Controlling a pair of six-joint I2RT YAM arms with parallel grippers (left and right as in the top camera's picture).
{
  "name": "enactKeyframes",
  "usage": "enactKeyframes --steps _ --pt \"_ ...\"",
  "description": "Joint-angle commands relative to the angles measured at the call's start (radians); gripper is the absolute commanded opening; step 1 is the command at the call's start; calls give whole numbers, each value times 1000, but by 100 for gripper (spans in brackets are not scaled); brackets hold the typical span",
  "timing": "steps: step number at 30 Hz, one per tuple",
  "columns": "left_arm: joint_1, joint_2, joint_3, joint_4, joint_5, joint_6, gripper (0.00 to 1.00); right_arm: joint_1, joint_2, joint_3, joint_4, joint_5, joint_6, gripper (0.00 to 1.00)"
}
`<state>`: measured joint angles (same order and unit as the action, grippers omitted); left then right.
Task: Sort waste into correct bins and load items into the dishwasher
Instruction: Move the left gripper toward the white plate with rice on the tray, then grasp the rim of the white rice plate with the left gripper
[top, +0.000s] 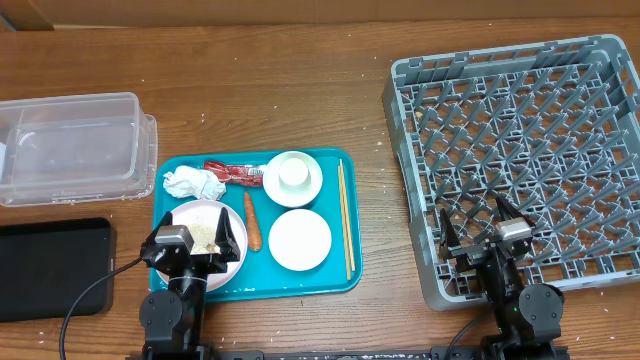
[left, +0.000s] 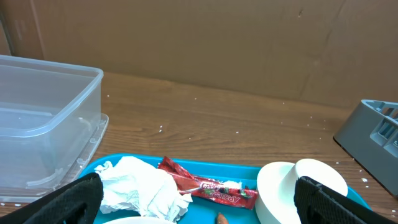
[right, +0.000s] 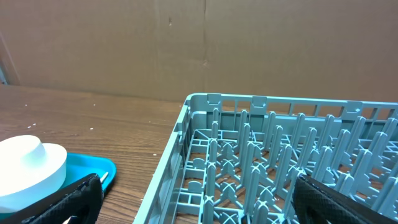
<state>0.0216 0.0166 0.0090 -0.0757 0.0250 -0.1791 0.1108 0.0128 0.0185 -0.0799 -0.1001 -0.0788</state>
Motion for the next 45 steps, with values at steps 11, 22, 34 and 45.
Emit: enactKeyframes --steps 11,22,34,45 --pt "6 -12 -4 175 106 -248 100 -8 -9 -10 5 3 3 100" --pt "6 -10 155 164 85 -185 100 -8 -9 -10 5 3 3 100" --pt "6 281 814 -449 250 -120 100 -8 -9 -10 5 3 3 100" --pt "6 685 1233 -946 284 -210 100 -8 -9 -10 5 3 3 100"
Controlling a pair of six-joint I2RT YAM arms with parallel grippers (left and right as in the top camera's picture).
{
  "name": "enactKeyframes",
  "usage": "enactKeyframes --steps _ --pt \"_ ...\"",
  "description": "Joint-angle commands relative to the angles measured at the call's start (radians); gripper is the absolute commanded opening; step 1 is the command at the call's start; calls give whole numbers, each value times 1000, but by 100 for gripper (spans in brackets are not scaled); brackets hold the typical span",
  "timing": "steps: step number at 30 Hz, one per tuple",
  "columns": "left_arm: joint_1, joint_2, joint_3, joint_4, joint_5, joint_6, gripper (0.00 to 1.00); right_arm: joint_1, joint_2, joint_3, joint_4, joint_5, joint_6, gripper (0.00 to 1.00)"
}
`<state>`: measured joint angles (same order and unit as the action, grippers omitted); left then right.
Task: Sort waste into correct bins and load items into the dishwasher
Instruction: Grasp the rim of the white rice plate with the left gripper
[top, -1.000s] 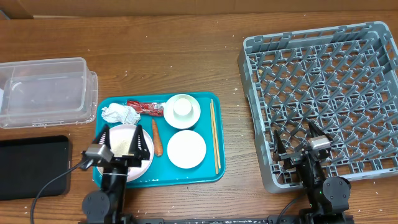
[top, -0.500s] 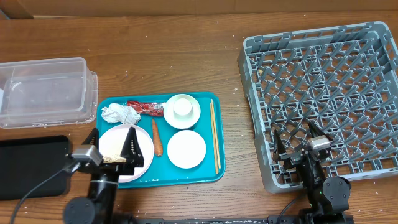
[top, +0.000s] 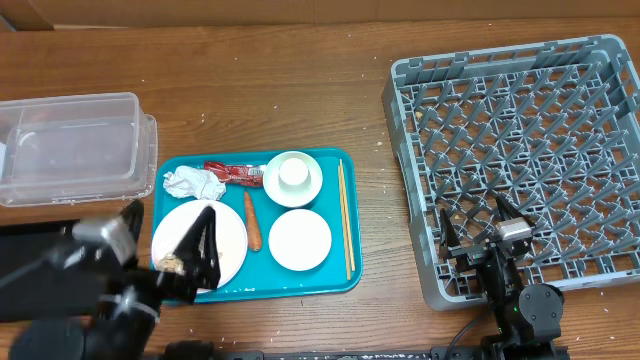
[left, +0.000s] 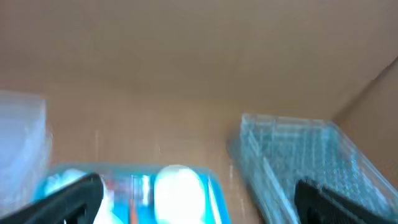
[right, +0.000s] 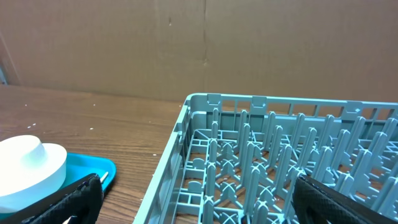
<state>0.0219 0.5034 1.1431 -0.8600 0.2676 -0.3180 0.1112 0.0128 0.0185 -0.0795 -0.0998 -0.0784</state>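
Note:
A teal tray (top: 330, 278) holds a crumpled tissue (top: 192, 183), a red wrapper (top: 232, 174), a carrot (top: 251, 220), a white cup on a saucer (top: 292, 177), a small white plate (top: 300, 240), chopsticks (top: 345, 220) and a large white plate (top: 225, 250) with crumbs. My left gripper (top: 165, 232) hangs open and empty over the tray's left end; its wrist view is blurred, showing the cup (left: 177, 193) and rack (left: 292, 162). Over the front edge of the grey dish rack (top: 520, 130) my right gripper (top: 483, 232) is open and empty.
A clear plastic bin (top: 70, 145) stands left of the tray. A black bin (top: 30, 250) lies at the near left, partly covered by my left arm. The right wrist view shows the rack's pegs (right: 280, 162) and the cup (right: 31, 165). Cardboard walls the far side.
My left arm has moved from its place at the tray's near left corner: it now lies out to the left, higher and turned right, and its view is blurred. The right arm is unchanged.

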Motion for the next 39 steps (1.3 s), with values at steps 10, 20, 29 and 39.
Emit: enactKeyframes --steps 10,20,29,39 --pt "6 614 210 -437 165 -75 100 -8 -9 -10 4 3 3 100" --pt "-10 791 208 -673 -270 -423 100 -8 -9 -10 4 3 3 100" --pt "-10 954 207 -604 -241 -422 100 -8 -9 -10 4 3 3 100" --pt "-24 1191 207 -496 -249 -385 81 -8 -9 -10 4 3 3 100"
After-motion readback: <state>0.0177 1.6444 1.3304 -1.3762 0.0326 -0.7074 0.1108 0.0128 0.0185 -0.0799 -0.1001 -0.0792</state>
